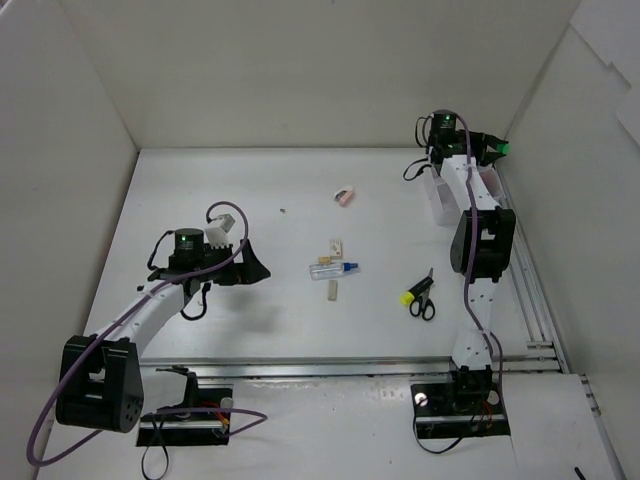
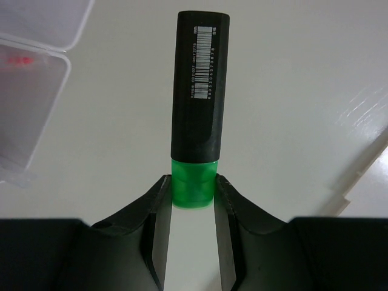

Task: Sort the stationery into containers
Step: Place the pen in the storage box.

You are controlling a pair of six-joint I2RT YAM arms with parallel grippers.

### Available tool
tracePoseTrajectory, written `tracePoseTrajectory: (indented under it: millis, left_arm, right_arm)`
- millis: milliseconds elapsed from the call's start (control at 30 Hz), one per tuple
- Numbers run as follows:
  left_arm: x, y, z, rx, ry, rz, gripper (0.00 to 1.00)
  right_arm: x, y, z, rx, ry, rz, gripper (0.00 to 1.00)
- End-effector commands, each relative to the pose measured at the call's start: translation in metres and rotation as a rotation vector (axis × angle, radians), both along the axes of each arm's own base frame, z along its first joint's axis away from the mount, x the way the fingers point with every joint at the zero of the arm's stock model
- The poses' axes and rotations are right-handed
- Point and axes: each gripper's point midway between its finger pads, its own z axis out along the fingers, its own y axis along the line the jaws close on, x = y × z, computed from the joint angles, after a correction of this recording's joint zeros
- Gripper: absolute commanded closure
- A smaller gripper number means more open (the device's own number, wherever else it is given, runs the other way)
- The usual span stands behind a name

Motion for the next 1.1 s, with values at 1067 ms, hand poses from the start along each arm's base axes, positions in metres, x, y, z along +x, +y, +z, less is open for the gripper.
tracePoseTrajectory:
  millis: [1067]
  left_arm:
    - [0.017,-0.002,0.024,-0.028,-0.115,-0.004,0.01]
  right_arm:
    - [0.022,-0.002,-0.044,-0.062,0.118,0.104,0.81]
